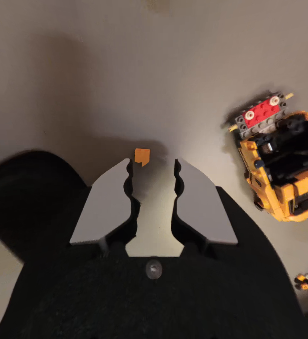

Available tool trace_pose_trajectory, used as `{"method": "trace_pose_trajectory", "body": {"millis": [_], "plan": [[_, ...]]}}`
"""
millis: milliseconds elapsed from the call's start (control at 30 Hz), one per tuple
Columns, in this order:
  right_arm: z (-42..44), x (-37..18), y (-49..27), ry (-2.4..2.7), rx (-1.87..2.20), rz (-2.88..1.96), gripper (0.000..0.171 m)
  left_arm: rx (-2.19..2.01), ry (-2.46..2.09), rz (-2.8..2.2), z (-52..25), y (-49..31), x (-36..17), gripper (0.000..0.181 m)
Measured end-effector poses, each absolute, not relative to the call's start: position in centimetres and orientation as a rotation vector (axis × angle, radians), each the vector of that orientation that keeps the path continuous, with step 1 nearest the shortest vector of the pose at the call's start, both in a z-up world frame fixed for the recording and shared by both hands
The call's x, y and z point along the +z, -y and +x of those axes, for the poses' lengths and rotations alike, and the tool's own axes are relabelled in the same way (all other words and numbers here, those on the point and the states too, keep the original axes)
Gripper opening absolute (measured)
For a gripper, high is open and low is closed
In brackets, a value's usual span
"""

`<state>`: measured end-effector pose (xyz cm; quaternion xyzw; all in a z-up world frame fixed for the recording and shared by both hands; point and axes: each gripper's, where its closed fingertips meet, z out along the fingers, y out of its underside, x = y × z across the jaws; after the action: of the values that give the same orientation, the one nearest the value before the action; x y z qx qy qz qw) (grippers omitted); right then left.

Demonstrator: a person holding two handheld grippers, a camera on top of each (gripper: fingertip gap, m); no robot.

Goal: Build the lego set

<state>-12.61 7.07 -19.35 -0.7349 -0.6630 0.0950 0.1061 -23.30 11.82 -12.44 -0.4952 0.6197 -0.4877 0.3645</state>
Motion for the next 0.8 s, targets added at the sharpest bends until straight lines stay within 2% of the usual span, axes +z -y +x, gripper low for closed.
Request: {"method": "trace_pose_trajectory", "body": {"millis": [167, 367, 700, 733, 800], "plan": [[-12.4, -20.0, -5.1, 1.78, 0.226, -1.95, 0.038, -1.289, -1.606, -1.232, -23.2, -11.0, -12.2, 0.03], [-12.2, -20.5, -5.5, 1.561, 0.292, -1.936, 0.031, -1.272, -1.694, -1.127, -22.2, -8.5, -12.7, 0.03], [-12.8, -20.7, -5.0, 1.599, 0.424, -2.0, 0.025, -0.942, -2.051, -1.192, -19.5, -5.8, -19.6, 0.03], [-12.8, -20.7, -5.0, 1.597, 0.436, -2.005, 0.024, -0.912, -2.066, -1.207, -19.5, -6.0, -19.9, 0.031], [-12.9, -20.8, -4.9, 1.591, 0.451, -2.016, 0.017, -0.905, -2.082, -1.242, -19.8, -6.1, -20.3, 0.048]]}}
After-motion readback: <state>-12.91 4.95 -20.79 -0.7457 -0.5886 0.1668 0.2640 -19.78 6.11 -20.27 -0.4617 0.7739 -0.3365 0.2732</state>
